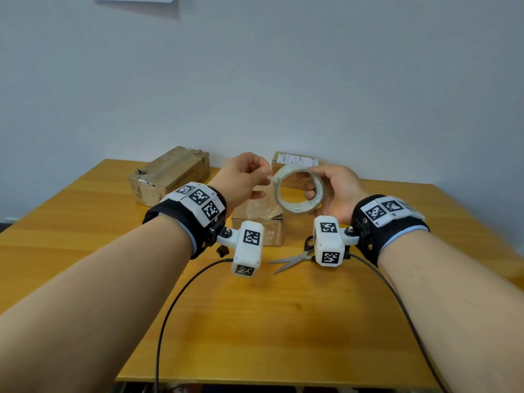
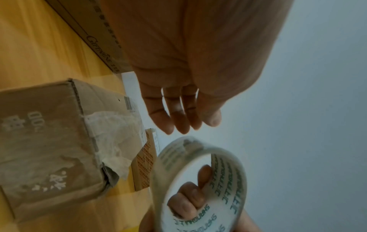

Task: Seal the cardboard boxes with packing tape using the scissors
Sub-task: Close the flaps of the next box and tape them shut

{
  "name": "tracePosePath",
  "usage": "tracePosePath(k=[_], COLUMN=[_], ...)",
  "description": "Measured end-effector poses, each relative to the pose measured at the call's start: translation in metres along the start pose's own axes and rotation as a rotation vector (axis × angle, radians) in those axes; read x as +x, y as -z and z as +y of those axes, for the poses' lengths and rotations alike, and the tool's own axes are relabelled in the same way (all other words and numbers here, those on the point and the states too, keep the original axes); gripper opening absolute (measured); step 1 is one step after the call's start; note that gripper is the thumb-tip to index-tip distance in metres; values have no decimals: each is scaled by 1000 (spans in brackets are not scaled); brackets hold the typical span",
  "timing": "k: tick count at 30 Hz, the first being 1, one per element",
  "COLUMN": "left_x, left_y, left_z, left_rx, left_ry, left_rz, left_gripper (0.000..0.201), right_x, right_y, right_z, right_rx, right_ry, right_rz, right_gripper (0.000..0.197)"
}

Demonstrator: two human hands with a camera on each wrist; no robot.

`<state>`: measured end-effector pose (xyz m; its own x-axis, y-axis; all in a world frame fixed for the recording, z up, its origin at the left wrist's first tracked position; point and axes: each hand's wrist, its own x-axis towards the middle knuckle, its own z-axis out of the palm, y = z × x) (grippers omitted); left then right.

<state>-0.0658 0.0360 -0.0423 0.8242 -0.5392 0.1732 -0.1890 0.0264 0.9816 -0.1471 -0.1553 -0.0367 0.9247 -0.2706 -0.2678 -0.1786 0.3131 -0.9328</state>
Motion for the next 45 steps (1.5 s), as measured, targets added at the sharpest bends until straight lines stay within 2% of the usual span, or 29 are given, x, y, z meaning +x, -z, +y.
tracePosePath(k=[6,10,16,29,45], left_x=[-2,-1,2,-3,-7], left_y=[-3,-8,-12,-13,-18], left_z=[3,7,11,12,20], left_rx=[-195,-280,-277,-222,-160], left_ry=[216,257,345,343,263], left_rz=[-26,-49,-42,19,119], left_gripper=[24,30,23,17,7], right_x=[-2,-4,-8,-15,-17], right_y=[3,1,-1,-3,-1], right_z=[-2,-3,-5,-3,-7], right_rx=[71,66,-17,-128,-231], right_ry=[149,241,359,354,370], right_rz=[-37,-25,-1,-10,1], right_gripper=[22,20,24,27,26])
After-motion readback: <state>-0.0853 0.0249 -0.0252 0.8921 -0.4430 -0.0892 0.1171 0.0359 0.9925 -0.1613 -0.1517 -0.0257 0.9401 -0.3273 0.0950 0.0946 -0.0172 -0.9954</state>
